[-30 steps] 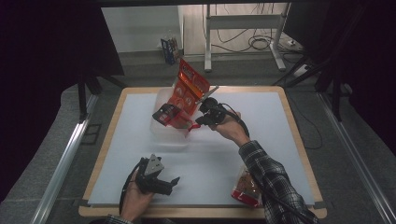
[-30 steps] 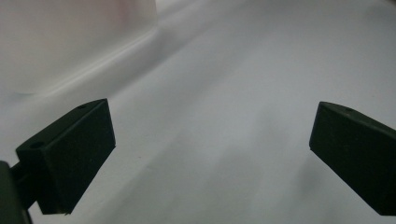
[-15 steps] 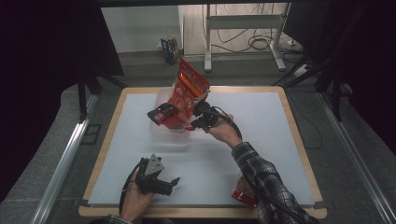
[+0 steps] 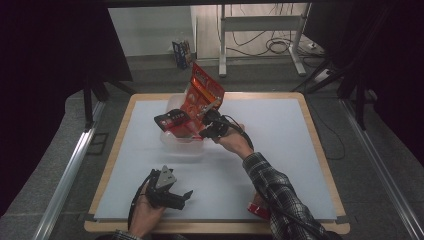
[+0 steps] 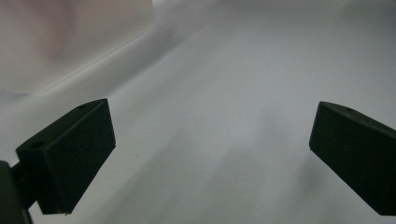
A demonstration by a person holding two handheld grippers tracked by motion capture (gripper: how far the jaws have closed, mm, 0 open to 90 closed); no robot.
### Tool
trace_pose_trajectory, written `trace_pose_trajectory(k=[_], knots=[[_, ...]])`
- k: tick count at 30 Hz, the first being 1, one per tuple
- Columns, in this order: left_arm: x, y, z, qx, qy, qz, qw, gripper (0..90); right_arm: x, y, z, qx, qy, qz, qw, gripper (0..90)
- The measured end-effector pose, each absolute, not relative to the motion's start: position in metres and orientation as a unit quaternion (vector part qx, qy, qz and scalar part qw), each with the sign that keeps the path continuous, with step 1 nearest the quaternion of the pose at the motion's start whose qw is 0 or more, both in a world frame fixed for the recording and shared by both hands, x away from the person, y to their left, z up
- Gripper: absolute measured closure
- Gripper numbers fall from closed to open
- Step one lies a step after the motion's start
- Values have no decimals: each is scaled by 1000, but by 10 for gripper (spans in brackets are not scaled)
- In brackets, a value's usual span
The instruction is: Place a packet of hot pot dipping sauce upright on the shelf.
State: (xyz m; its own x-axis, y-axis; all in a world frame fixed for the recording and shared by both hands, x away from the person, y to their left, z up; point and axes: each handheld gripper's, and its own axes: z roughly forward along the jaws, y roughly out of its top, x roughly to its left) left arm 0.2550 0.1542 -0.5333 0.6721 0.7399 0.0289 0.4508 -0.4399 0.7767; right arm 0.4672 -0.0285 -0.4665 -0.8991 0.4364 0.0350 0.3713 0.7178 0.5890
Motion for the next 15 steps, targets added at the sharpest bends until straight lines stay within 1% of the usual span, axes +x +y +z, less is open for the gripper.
trace_pose_trajectory(k=[3, 6, 10, 15], knots=[[255, 154, -533, 828, 360, 186, 388, 3, 466, -21, -472, 210, 931, 294, 57, 884], [255, 155, -533, 827, 360, 186, 389, 2, 467, -19, -474, 210, 931, 293, 62, 862], [255, 155, -533, 827, 360, 186, 389, 3, 467, -22, -472, 213, 928, 300, 62, 826], [255, 154, -533, 829, 359, 187, 386, 3, 465, -26, -465, 214, 923, 313, 69, 761]])
